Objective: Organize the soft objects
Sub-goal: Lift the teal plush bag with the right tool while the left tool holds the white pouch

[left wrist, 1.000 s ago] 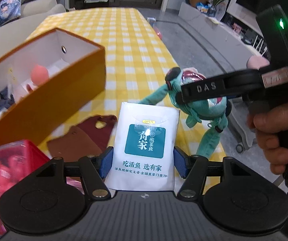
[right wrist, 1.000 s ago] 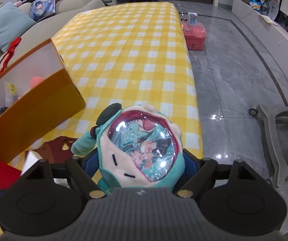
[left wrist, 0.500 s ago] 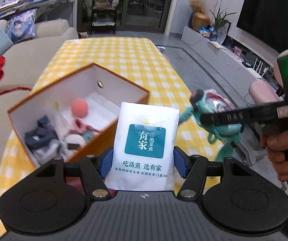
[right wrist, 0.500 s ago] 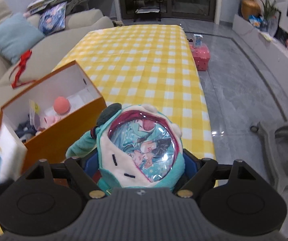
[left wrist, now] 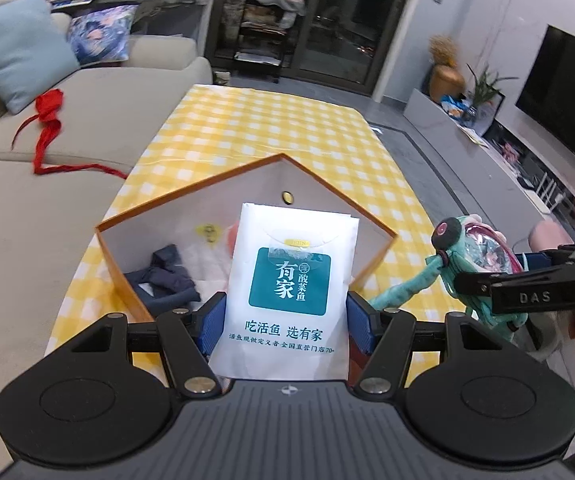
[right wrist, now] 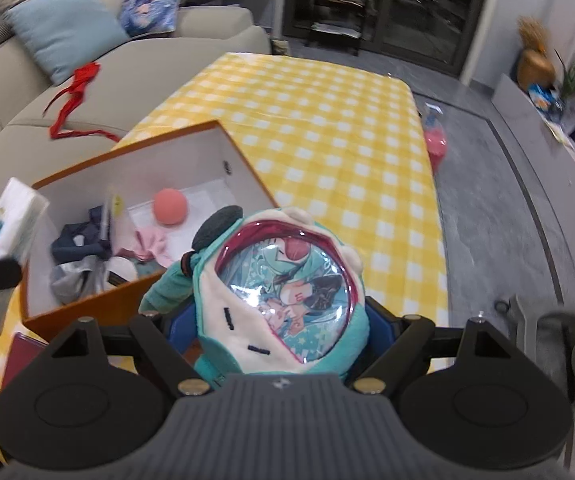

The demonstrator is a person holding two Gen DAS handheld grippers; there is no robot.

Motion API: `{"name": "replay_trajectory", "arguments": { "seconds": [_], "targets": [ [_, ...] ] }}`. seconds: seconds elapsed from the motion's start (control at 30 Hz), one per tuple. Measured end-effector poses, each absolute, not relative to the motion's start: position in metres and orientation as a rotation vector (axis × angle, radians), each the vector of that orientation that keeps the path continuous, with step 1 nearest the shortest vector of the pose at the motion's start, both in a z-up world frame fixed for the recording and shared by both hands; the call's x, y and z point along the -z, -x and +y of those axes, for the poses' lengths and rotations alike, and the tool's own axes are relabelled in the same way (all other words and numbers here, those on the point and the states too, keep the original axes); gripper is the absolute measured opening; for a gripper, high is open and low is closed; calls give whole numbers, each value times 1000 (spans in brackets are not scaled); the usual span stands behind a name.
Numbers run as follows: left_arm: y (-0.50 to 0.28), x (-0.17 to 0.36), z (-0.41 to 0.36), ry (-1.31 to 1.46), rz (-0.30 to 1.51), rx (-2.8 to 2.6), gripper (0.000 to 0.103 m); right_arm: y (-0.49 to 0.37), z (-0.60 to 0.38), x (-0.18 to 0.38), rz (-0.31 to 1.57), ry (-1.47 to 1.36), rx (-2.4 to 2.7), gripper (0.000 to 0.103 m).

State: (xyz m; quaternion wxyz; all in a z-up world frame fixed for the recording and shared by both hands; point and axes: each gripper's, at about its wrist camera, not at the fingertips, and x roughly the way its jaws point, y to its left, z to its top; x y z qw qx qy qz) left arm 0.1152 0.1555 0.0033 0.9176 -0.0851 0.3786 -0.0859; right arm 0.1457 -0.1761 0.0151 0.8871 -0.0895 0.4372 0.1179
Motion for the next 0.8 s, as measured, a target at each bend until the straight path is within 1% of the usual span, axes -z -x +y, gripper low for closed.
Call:
{"name": "replay_trajectory", "arguments": {
  "seconds": [0.2, 0.4, 0.6, 0.8],
  "targets": [
    [-144, -10, 169, 158, 767, 178, 72, -156, -142, -31, 887, 234, -266, 81],
    [-187, -23, 203, 245, 733, 179, 72, -173, -108, -64, 827, 285, -289, 81],
    [-214, 6, 214, 296, 782, 194, 72, -204, -76, -83, 791, 312, -304, 81],
    [-230, 26, 213, 266, 809, 208, 72, -232, -47, -76, 788, 320, -311, 81]
  ]
}}
